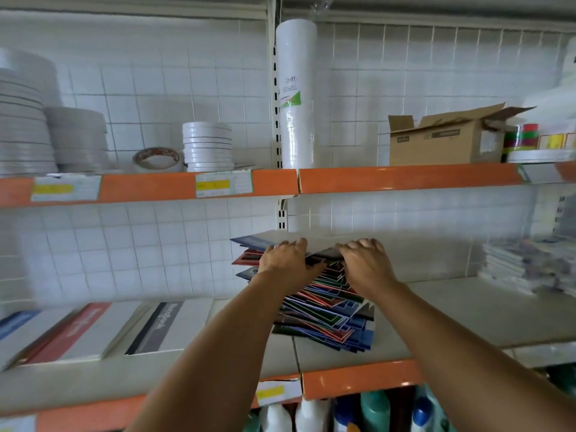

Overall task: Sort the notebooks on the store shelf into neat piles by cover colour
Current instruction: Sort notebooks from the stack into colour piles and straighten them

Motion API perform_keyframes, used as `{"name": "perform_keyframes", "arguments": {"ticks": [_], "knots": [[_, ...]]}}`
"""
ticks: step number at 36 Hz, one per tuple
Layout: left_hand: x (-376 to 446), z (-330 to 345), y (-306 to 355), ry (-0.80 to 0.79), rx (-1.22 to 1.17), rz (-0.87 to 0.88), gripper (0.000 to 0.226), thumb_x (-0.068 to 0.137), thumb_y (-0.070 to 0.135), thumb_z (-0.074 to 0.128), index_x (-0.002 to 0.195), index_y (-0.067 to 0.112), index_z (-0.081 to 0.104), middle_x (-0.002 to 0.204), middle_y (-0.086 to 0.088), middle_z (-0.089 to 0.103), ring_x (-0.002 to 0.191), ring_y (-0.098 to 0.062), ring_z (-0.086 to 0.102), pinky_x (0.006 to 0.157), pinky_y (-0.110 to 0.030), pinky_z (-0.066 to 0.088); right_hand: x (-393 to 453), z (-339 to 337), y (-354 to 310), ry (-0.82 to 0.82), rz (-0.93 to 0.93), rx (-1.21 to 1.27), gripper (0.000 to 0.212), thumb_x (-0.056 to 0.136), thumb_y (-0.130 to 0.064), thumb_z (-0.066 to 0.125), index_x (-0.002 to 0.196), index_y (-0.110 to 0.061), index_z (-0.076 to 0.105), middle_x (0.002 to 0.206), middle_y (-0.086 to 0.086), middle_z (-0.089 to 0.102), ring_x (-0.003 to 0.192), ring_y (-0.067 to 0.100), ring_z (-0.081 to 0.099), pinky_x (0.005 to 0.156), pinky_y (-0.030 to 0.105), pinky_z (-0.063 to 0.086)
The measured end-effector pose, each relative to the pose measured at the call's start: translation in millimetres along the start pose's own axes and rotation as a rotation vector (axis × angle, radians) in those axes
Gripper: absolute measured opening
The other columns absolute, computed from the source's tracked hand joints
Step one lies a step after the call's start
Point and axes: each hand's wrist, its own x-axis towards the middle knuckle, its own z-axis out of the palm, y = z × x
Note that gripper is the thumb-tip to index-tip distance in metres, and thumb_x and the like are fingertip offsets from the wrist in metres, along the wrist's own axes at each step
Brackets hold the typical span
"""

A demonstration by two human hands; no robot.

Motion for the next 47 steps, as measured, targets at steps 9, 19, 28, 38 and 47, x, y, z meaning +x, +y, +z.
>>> {"name": "perform_keyframes", "arguments": {"ticks": [9,19,28,38,47], "knots": [[-10.4,-2.4,-2.0,0.087,0.181,-0.040,0.060,0.085,0.007,0.053,0.140,0.019,0.030,0.124,-0.008,0.052,0.113,-0.028,0.053,0.093,-0.039,0.043,-5.7,-10.2,5.0,0.092,-0.126,0.075,0.024,0.096,-0.025,0.039,0.111,-0.017,0.056,0.119,-0.002,0.058,0.116,0.020,0.046,0.109,0.035,0.023],[-9.2,-1.1,-3.5,0.136,0.306,-0.126,0.034,0.093,0.001,0.046,0.125,0.011,0.054,0.120,-0.009,0.049,0.107,-0.026,0.054,0.075,-0.034,0.048,-13.3,-14.8,5.4,-0.061,-0.115,0.256,0.067,0.087,-0.006,0.054,0.147,-0.020,0.027,0.129,0.005,0.056,0.113,0.023,0.052,0.084,0.030,0.048],[-17.7,-5.6,-11.2,0.202,0.188,-0.142,0.037,0.092,-0.005,0.040,0.126,0.008,0.044,0.110,-0.013,0.063,0.096,-0.030,0.063,0.073,-0.037,0.050,-13.4,-26.9,13.9,0.064,-0.274,0.049,0.034,0.095,-0.015,0.043,0.127,-0.019,0.054,0.124,0.000,0.050,0.119,0.020,0.040,0.100,0.032,0.031],[-46.2,-14.2,-15.2,0.266,0.187,-0.149,0.035,0.093,0.003,0.050,0.127,0.014,0.046,0.117,-0.006,0.062,0.099,-0.025,0.063,0.079,-0.036,0.052,-27.2,-40.7,-2.4,-0.098,-0.375,0.067,0.074,0.090,0.008,0.038,0.151,-0.026,0.013,0.140,0.011,0.046,0.117,0.026,0.052,0.095,0.039,0.050],[-110.3,-11.5,-46.4,0.276,0.199,-0.313,0.044,0.093,0.000,0.043,0.132,0.019,0.046,0.127,-0.002,0.056,0.108,-0.024,0.059,0.084,-0.035,0.050,-41.4,-53.7,-25.7,-0.092,-0.487,0.015,0.079,0.092,0.011,0.034,0.153,-0.024,-0.001,0.161,0.006,0.004,0.147,0.025,0.012,0.118,0.038,0.018]]}}
